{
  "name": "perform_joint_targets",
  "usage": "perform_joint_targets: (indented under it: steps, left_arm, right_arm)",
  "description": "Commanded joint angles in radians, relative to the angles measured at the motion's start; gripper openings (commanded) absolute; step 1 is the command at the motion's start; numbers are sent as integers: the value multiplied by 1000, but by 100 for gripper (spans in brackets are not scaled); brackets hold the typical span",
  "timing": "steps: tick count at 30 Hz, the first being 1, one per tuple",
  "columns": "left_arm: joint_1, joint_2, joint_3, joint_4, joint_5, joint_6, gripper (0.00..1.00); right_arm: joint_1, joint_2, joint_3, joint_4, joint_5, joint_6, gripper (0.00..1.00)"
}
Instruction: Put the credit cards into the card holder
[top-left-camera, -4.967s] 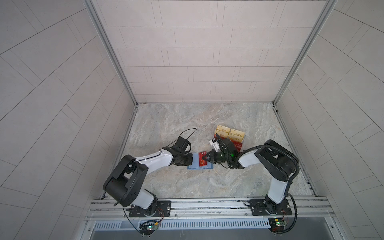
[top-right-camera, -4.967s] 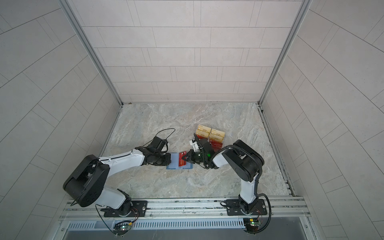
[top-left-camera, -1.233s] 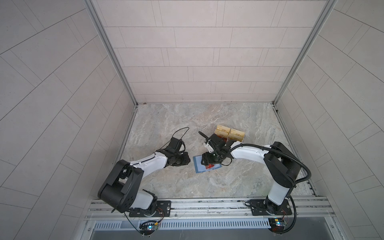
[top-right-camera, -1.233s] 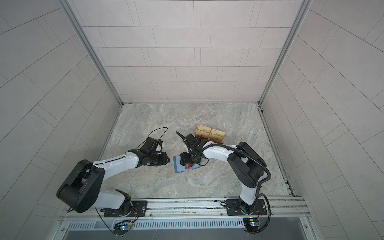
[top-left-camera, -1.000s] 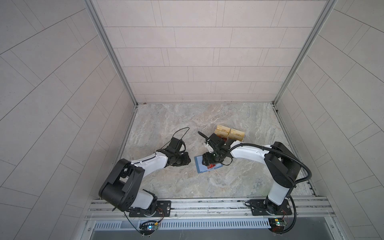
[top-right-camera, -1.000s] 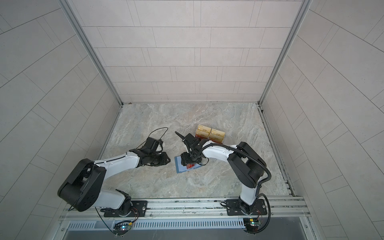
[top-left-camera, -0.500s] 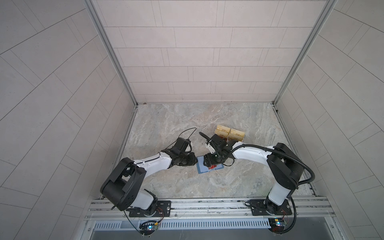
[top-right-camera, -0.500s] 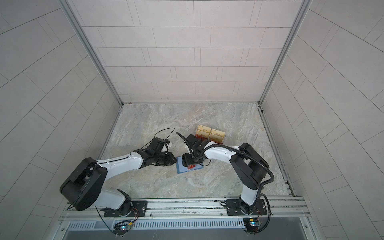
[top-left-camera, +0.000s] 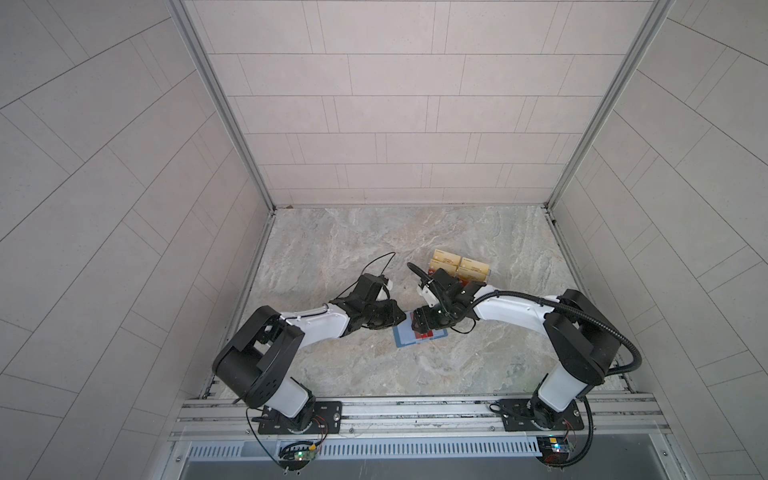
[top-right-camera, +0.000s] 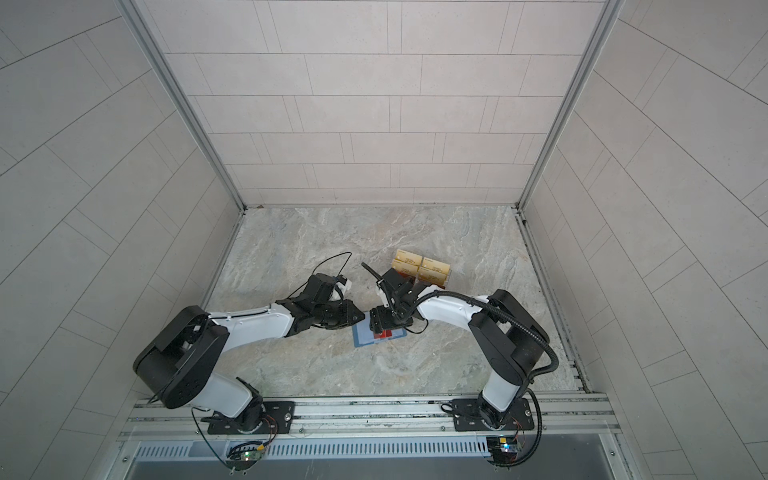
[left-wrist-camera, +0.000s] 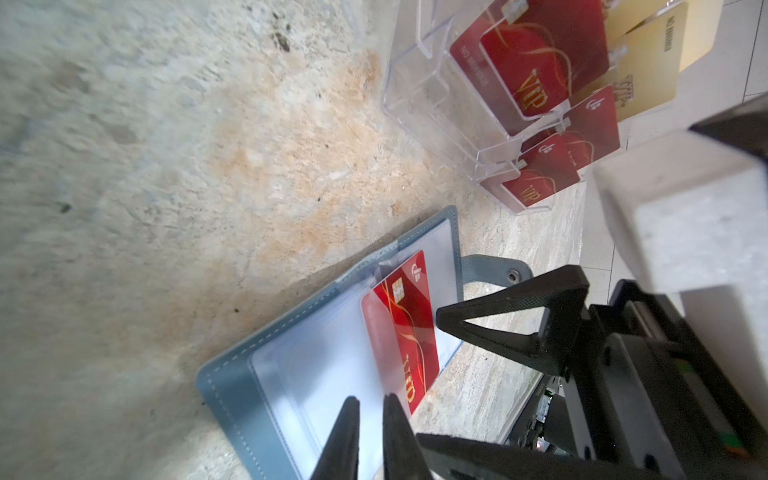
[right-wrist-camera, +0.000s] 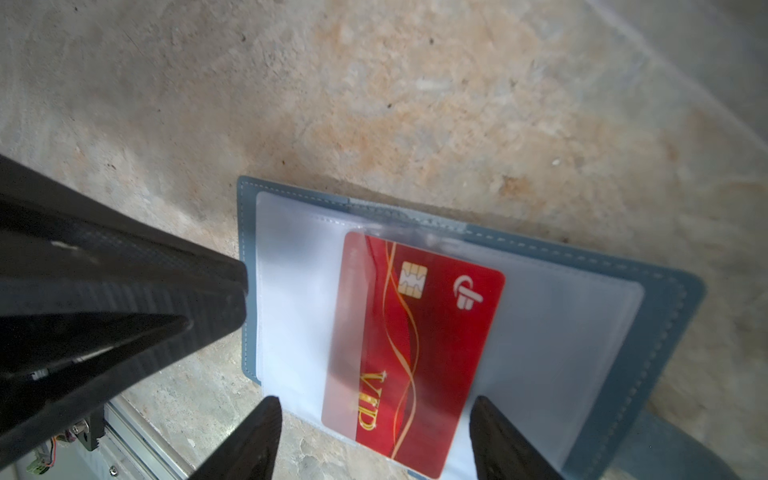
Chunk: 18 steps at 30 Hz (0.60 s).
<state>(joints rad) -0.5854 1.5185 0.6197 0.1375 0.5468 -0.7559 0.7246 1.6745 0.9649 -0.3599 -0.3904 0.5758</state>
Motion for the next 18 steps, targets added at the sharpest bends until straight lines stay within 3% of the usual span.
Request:
perform_joint_targets:
  steps: [1, 8, 18]
  left_arm:
    - [6, -41, -21, -36, -24, 3, 18]
    - [51, -83, -52, -148, -50, 55, 20]
    - [63, -45, -73, -171, -54, 79, 18]
  right_arm:
    - [3, -1, 2, -15, 4, -14, 74]
    - [6, 29, 28, -22, 2, -17, 75]
    - [26, 64, 64, -12, -26, 12, 74]
